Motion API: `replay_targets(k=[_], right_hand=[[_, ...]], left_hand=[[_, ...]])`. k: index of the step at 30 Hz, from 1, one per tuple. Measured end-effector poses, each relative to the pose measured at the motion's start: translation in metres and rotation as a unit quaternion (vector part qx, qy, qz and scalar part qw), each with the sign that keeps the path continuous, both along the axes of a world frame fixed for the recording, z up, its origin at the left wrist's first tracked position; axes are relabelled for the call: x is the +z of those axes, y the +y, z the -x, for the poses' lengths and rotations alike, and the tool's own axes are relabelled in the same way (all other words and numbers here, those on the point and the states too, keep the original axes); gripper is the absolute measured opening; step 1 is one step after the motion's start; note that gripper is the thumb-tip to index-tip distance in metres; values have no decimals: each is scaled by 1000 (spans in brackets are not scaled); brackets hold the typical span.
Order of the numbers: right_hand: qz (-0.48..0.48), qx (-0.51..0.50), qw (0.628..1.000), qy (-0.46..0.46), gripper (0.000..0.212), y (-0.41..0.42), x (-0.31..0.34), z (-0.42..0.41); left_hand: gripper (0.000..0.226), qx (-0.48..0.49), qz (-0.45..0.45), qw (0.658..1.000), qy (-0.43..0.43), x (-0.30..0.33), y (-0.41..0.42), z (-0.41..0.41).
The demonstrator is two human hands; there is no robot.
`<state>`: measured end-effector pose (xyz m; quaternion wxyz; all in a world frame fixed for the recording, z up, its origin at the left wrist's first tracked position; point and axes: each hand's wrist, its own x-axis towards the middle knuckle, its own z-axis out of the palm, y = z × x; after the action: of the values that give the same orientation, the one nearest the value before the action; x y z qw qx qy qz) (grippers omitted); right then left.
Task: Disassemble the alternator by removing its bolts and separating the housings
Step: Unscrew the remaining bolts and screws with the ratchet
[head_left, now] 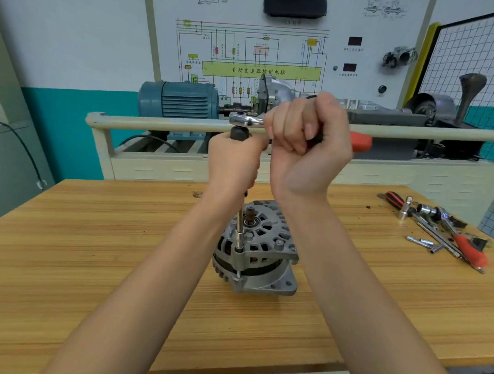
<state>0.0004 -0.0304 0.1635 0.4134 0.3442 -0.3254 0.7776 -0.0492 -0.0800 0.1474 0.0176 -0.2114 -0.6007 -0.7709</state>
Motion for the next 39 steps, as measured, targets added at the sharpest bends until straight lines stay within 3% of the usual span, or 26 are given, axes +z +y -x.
replay_targets(k=[3,6,10,13,16,20,24,27,30,32,35,39], right_hand=[[-77,-193,976,58,26,-13,-7,-2],[-101,-217,968,70,24,-12,-8,0],[-2,58,998,-15,40,11,5,6],[105,243,961,-79,40,26,8,12],[172,302,934,-84,40,34,7,17],[148,229,960,-63,41,28,5,10],[19,16,1000,-12,44,5,2,4],[-59,-201,977,44,30,-13,-6,0],[-88,-266,957,75,21,-18,-11,-2],[-67,-193,976,78,28,-9,-8,0],[-5,39,999,0,42,15,4,4],[147,276,945,-91,40,38,7,18]], left_hand=[[29,64,18,996,52,-2,6,-2],[34,21,17,998,51,-5,2,-1],[38,-152,23,988,23,-2,-17,12],[32,-337,37,940,32,-1,-30,20],[32,-409,40,911,30,-3,-28,16],[40,-296,32,955,6,-3,-19,14],[42,-69,8,998,4,-3,-4,4],[32,54,37,996,66,-5,6,1],[27,66,50,992,99,-9,6,-2],[32,20,31,997,73,-9,2,-2],[41,-137,24,990,35,-5,-13,6],[31,-368,75,926,44,-1,-29,20]])
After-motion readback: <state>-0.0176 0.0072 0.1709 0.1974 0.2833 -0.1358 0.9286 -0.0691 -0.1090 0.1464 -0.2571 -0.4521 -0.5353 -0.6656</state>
